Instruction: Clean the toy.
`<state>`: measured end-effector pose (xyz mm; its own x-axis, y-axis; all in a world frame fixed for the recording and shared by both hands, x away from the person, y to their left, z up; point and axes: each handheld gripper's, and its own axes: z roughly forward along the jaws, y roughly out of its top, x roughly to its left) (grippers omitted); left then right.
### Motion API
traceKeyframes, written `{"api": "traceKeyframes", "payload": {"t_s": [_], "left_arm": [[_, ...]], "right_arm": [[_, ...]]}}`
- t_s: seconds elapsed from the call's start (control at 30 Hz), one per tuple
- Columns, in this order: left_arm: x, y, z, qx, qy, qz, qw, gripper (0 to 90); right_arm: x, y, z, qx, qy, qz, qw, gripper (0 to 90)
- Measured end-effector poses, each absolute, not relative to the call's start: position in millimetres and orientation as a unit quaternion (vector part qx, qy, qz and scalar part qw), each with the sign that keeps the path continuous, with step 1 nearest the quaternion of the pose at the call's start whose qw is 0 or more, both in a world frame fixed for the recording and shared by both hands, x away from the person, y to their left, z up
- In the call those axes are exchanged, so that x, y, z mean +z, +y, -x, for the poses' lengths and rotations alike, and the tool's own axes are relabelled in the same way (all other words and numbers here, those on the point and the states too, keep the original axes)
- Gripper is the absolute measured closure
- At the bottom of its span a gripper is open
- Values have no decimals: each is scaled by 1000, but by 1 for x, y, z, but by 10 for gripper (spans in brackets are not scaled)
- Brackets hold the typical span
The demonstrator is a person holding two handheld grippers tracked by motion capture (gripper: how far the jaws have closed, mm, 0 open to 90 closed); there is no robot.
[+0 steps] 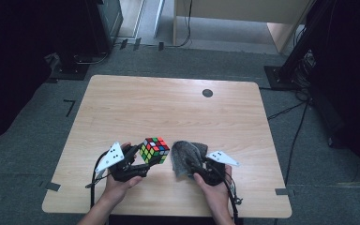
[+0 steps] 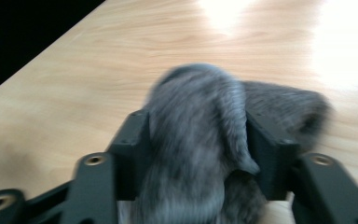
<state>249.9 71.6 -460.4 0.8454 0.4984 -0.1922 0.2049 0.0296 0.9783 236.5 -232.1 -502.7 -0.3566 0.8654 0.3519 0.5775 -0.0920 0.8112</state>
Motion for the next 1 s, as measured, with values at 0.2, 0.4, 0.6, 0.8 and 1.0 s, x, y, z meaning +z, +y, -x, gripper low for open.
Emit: {"api": "traceKeyframes", "payload": {"t_s": [0.2,0.4,0.6,0.8,1.0], "left_arm": [[-469,64,-249,124,247,-707,651,343],[-473,56,-245,138,230,-726,633,343],[-479,46,-238,151,205,-742,620,343],[-484,41,-235,167,194,-746,615,343],[-484,39,-233,178,187,-737,625,343]], "right_arm": [[-483,-246,-232,520,627,-556,167,394],[-451,-225,-215,567,630,-509,152,359],[-441,-201,-204,596,631,-479,132,333],[-444,-196,-207,608,608,-506,71,287],[-447,-193,-207,611,600,-516,28,258]]}}
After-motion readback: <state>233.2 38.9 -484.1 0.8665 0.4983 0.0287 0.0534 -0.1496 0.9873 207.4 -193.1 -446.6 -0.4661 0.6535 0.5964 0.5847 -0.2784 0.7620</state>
